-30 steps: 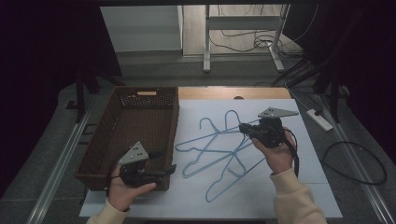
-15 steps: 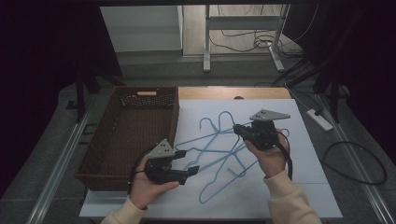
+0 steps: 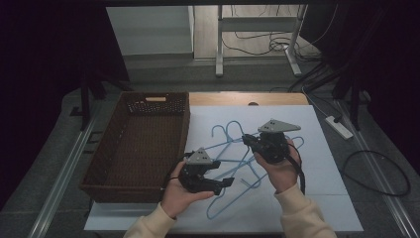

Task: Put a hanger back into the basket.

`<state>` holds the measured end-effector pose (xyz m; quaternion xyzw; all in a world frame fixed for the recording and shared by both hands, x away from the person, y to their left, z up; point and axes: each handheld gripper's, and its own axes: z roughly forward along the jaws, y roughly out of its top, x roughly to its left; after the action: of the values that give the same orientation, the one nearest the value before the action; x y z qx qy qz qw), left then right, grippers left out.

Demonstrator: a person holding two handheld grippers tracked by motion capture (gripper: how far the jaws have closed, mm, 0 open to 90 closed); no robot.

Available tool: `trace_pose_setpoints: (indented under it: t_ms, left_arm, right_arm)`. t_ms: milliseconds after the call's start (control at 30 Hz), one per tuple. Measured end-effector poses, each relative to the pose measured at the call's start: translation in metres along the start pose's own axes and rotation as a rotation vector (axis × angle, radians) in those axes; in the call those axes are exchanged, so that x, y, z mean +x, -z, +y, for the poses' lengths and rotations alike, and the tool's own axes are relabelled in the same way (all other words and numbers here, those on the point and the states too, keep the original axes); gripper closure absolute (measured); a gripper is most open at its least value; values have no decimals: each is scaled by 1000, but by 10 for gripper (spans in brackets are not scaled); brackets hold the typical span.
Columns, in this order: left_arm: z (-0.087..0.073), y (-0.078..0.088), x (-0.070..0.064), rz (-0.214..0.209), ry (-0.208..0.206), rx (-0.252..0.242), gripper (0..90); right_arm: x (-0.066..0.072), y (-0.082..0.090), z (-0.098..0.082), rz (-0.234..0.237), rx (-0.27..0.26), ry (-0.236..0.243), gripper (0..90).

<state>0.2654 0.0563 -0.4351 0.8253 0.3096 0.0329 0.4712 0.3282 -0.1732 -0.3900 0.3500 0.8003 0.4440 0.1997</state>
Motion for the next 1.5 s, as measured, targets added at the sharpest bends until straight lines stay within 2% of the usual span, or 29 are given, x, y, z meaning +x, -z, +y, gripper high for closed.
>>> trace_pose_setpoints:
  t_ms: [133,267,300,467,533,600,633,767,933,1133,1200,1233,1267,1333,1500]
  left_arm:
    - [1,-12,1,-18,7,31,318]
    - [0,-20,4,-31,28,47,385]
    - [0,-24,6,-51,40,56,438]
    - [-2,-31,7,-89,54,68,613]
    - [-1,-32,7,-100,47,73,698]
    - [-2,-32,6,-111,48,76,733]
    - [-2,-32,5,-111,44,77,826]
    - [-2,-29,6,-98,47,74,841]
    - [-1,-21,9,-81,76,39,858]
    - [2,-9,10,-60,74,15,858]
    - [4,-3,12,-54,86,1,857]
    - [4,-1,13,-46,89,-2,855]
    - [4,-1,13,-46,89,-2,855]
    - [6,7,16,-42,102,-26,854]
    - [10,28,23,-44,110,-64,854]
  right_arm:
    - [1,0,0,-4,-6,-2,867]
    - [2,2,0,2,-14,-6,867]
    - [3,2,1,7,-20,-8,867]
    - [6,5,2,10,-30,0,867]
    - [7,7,3,11,-36,4,867]
    - [7,7,4,13,-38,4,866]
    - [8,8,4,15,-42,6,866]
    - [8,10,4,23,-49,4,866]
    - [4,15,5,62,-88,-31,860]
    - [3,19,6,81,-127,-20,829]
    - [3,21,6,77,-141,-5,777]
    - [3,23,5,73,-149,-3,722]
    - [3,23,5,73,-149,-3,722]
    - [1,27,4,70,-172,1,603]
    - [-5,43,-6,47,-208,20,453]
